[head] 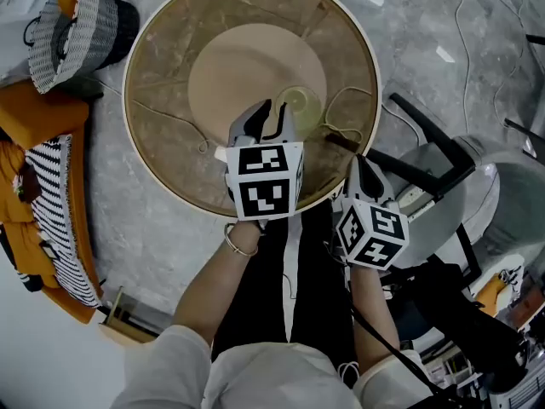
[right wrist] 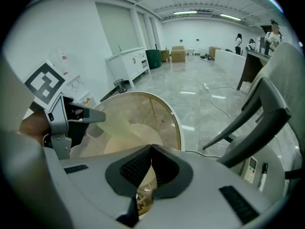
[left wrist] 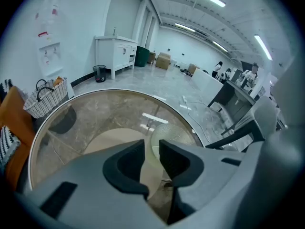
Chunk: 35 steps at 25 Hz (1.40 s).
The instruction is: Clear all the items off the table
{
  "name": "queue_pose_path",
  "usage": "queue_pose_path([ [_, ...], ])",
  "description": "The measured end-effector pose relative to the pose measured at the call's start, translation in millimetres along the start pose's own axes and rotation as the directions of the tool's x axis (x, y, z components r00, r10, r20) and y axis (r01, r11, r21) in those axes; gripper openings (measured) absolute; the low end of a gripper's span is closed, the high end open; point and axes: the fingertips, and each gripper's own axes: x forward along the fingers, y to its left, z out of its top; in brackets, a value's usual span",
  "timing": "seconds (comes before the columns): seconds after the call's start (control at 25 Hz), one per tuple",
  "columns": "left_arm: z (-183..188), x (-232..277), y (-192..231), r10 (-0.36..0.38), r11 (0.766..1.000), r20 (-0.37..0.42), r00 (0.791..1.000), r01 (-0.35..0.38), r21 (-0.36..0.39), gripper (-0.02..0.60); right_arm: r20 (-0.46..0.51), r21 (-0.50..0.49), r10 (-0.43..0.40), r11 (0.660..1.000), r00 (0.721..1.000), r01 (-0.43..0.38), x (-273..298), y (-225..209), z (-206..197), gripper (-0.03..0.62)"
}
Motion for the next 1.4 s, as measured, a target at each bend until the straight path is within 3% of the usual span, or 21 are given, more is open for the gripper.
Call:
queue_pose_path([
  [0.36, 1, 11, 1, 0.057, 0.998, -0.044, 0.997, -0.056, 0.022, 0.04, 0.003, 0.021, -0.001, 1.0, 1.0, 0.001, 0, -7, 1, 0.025],
  [0.8, -22, -9, -12, 0.03, 0.997, -0.08, 0.996, -0.025, 0.069, 0.031, 0.034, 0.051, -0.013, 0.999, 0.999, 0.011, -14, -17, -9, 0.025],
  [1.08, -55, -31, -61, -0.028, 0.987, -0.122, 0.992, 0.047, 0.152, 0.031, 0.071, 0.13, -0.072, 0.99, 0.995, 0.062, -48, -52, -27, 0.025],
  [1.4, -94, -45, -150, -0.118, 0.949, -0.205, 0.972, 0.171, 0.265, 0.031, 0.08, 0.256, -0.165, 0.957, 0.983, 0.14, -101, -114, -61, 0.025],
])
